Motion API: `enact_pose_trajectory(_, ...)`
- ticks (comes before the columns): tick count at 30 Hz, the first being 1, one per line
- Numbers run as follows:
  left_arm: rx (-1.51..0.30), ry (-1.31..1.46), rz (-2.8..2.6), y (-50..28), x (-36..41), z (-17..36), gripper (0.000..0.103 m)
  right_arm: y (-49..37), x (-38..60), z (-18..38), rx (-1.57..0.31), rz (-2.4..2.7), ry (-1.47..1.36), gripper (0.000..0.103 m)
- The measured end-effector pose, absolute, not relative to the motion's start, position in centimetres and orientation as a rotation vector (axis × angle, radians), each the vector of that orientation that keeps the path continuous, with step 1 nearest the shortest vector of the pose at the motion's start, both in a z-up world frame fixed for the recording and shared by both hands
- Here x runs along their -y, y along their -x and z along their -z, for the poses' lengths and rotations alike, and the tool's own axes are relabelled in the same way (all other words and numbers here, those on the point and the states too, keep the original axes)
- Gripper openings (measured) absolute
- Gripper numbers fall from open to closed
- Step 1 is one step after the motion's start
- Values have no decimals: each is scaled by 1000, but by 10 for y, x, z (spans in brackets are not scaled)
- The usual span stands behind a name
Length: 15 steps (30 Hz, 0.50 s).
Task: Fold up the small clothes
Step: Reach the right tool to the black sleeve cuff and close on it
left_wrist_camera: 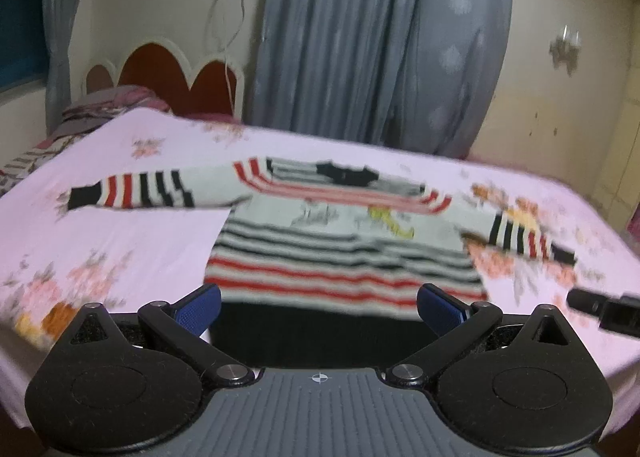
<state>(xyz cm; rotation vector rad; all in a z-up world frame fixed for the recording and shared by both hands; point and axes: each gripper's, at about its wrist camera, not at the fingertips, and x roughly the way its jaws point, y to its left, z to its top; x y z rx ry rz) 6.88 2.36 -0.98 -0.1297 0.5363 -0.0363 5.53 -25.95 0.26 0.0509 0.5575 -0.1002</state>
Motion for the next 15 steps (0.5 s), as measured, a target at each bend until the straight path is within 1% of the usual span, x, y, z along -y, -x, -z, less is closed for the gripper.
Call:
enact_pose_trajectory(5,-526,163,135,-117,-20,13,103,-90,274,3,-553,126,-154,102)
enact_pose_trajectory(8,-463,140,152,-140,-17,8,103,-108,283,3,-529,155,-218,102)
enact_pose_trajectory(11,-469,57,143,-167,-11,6,103,-125,286,2,-494,195,-247,99)
enact_pose_trajectory(15,-547,69,169,-207,-14,12,103,-143,291,0,-447,253,-251,91)
